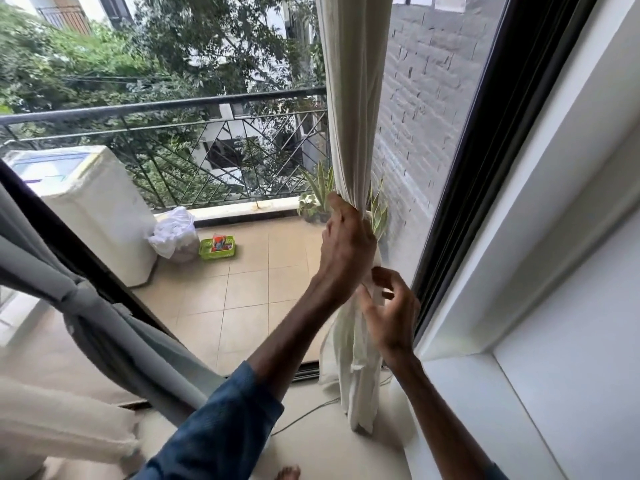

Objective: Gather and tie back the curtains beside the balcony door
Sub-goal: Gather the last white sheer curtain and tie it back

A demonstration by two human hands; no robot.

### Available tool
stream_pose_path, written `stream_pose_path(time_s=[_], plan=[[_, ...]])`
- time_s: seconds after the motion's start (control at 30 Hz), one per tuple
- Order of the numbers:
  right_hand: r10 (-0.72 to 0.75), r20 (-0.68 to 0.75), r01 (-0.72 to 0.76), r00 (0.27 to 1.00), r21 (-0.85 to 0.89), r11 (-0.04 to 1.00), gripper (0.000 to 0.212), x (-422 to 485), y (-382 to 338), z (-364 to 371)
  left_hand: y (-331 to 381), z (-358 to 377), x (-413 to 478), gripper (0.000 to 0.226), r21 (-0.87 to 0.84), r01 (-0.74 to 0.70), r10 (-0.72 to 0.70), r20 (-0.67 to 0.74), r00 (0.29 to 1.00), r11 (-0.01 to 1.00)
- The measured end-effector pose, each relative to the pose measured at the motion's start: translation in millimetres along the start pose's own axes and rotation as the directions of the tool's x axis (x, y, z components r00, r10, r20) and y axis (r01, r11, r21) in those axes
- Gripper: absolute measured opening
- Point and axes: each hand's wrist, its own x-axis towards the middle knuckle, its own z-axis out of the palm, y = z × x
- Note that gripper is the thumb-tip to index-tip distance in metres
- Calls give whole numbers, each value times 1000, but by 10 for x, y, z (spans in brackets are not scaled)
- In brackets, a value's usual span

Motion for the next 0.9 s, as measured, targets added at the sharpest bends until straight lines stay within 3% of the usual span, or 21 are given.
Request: stream_pose_path(time_s=[0.13,0.27,0.33,0.4,0.47,0.57,0.63,0.73,0.9], plan=[[33,116,-36,993,31,999,14,-83,-131,-11,-12,-39,-26,44,18,1,-1,-28,1000,1000],[-4,165,3,986,6,1000,15,-122,-127,-103,-90,-157,-9,44,132,-17,25,-54,998,991],[79,243,-94,967,51,994,15,-93,-117,-159,-137,-198,3,44,141,-52,57,-27,998,989],[174,394,-265,902,187,946,12,-72,-171,-206,-164,-215,14,46,132,-78,78,7,997,988],[205,535,-431,820,340,836,9,-100,-268,-234,-173,-222,3,51,125,-95,94,11,995,988],[256,621,-594,740,427,682,7,-162,-333,-229,-221,-203,-27,57,113,-149,149,9,989,982],[323,588,-617,742,411,671,10,-166,-301,-186,-272,-207,-26,56,103,-173,172,12,985,980],[390,401,-528,829,326,784,34,-138,-247,-82,-350,-231,-3,55,109,-177,177,7,984,978],[329,291,-414,898,308,857,18,-178,-342,82,-470,-295,49,55,118,-227,227,13,974,967]])
